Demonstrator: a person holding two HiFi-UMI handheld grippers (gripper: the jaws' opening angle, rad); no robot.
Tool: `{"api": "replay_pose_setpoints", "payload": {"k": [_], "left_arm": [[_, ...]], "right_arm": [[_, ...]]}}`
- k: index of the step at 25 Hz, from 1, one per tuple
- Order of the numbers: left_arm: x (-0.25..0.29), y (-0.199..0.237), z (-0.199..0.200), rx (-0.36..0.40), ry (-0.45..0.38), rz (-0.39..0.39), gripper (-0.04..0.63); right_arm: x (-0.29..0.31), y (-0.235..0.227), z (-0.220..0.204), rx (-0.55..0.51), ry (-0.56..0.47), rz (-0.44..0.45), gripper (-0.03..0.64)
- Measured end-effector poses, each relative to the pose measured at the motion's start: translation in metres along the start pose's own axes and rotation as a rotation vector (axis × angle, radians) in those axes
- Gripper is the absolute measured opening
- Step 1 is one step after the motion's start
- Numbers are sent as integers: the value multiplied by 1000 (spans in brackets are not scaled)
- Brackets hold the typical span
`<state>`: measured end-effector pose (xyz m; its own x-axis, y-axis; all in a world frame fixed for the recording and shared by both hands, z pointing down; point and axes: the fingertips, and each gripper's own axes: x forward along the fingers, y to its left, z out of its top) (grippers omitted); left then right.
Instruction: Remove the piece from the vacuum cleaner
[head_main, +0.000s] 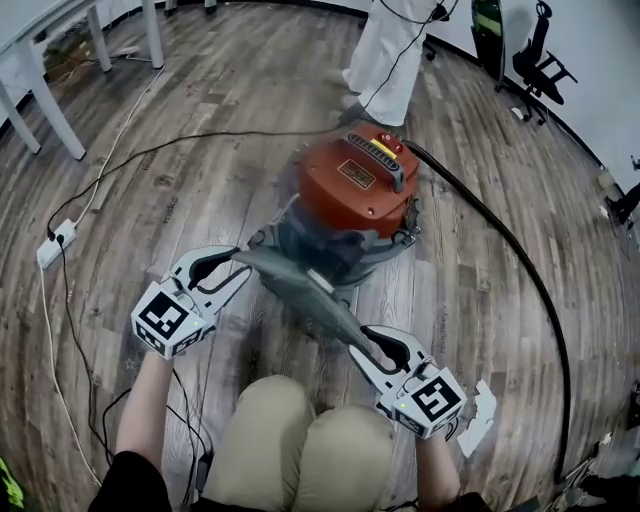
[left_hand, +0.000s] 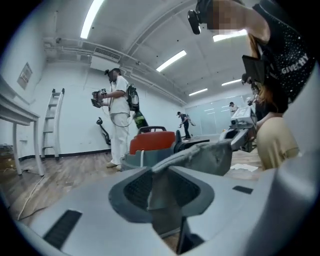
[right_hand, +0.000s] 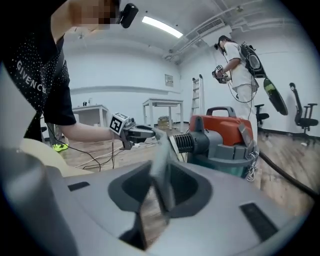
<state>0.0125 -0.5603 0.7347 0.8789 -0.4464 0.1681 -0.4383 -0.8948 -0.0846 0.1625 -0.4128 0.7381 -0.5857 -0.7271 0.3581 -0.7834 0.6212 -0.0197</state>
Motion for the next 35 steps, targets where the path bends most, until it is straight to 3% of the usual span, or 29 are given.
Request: {"api": "replay_pose_setpoints", "payload": {"k": [1,3,8,11,13,15,16,17,18,20,22,23,24,35], "left_arm": [[0,-1,-2,-17,7,6,80],[-3,-5,-2,-58,-7,0,29],[-18,-19,9,-102,-80,-26,23],[-35,-25,22,-219,-194,-35,23],[-47,-26,32,-241,-258,-52,23],[-48,-31,33,-189,-234,-68,25],[-47,-33,32,-191,-229,-77,39],[-48,-33,34,-212,-243,-80,110],[-51,-32,38,-233,-267,-74,138],[-53,-31,42,-220,-286,-61,137],[-46,-38,37,-165,-242,-69,96],[-42,-43,34,-149,-218,-79,11],[-38,-49,31,-145,-203,-93,9],[-21,-66,12,-174,-155,-111,9]], "right_arm": [[-1,-1,1,25,-14,0,43],[-3,0,1,97,-31,34,29],[-10,12,6,165,-71,161,26],[-24,23,12,153,-94,244,26],[-33,27,20,199,-146,291,26],[-32,18,18,247,-172,251,29],[-31,10,16,271,-182,212,80],[-31,2,15,296,-199,175,157],[-32,-6,16,317,-220,147,199],[-32,-14,20,315,-243,121,199],[-29,-14,19,268,-223,120,185],[-27,-12,18,247,-212,124,82],[-26,-10,17,231,-206,130,12],[-24,-7,18,157,-210,149,11]]}}
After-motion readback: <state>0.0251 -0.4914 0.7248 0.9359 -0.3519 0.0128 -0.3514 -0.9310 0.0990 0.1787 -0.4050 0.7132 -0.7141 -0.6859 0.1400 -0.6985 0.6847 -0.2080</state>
